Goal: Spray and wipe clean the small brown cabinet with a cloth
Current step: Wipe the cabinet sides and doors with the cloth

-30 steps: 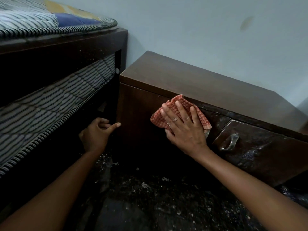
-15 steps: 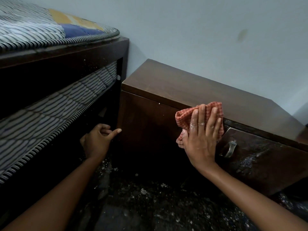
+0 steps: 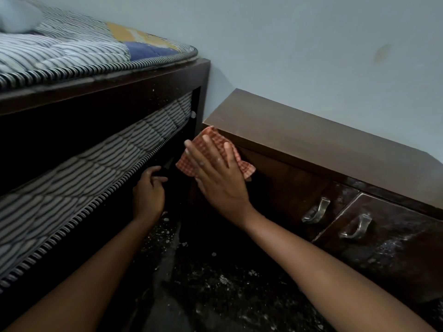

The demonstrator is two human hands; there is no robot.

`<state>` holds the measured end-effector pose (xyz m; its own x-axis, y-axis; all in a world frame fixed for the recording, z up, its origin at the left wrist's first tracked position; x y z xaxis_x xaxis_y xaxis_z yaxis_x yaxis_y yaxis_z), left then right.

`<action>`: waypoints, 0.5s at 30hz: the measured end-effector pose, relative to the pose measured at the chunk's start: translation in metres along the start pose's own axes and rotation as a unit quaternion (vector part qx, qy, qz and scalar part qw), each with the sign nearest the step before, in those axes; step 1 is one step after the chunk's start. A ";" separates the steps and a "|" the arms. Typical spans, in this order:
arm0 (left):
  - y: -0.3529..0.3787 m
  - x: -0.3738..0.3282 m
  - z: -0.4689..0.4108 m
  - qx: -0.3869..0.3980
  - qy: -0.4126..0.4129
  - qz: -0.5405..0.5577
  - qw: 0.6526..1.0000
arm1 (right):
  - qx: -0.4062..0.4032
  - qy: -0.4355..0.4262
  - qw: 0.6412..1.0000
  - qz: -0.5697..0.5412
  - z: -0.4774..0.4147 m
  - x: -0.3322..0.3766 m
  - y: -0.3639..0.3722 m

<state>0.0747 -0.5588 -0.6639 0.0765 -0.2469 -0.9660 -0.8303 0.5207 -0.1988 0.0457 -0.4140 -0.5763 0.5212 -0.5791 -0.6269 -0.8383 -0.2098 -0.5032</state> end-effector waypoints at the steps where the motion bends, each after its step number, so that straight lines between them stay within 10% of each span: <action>1: -0.006 -0.001 -0.003 -0.022 -0.010 0.015 1.000 | 0.010 -0.025 1.000 -0.004 -0.002 0.009 0.006; 15: -0.003 -0.020 0.006 0.054 0.045 0.015 0.997 | 0.207 -0.425 0.878 0.068 0.119 0.114 0.109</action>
<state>0.0785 -0.5506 -0.6447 -0.0011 -0.3004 -0.9538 -0.7672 0.6120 -0.1919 0.0332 -0.4088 -0.7733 0.4992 0.2585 -0.8270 -0.8638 0.2233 -0.4516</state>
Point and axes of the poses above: each hand's wrist, its own z-axis away from the middle knuckle, its own y-axis out of the palm, x = y × z, the point moved 6 cm from there along -z, towards the middle knuckle, and after that the axes turned 7 degrees about -x, right-handed, at the moved point
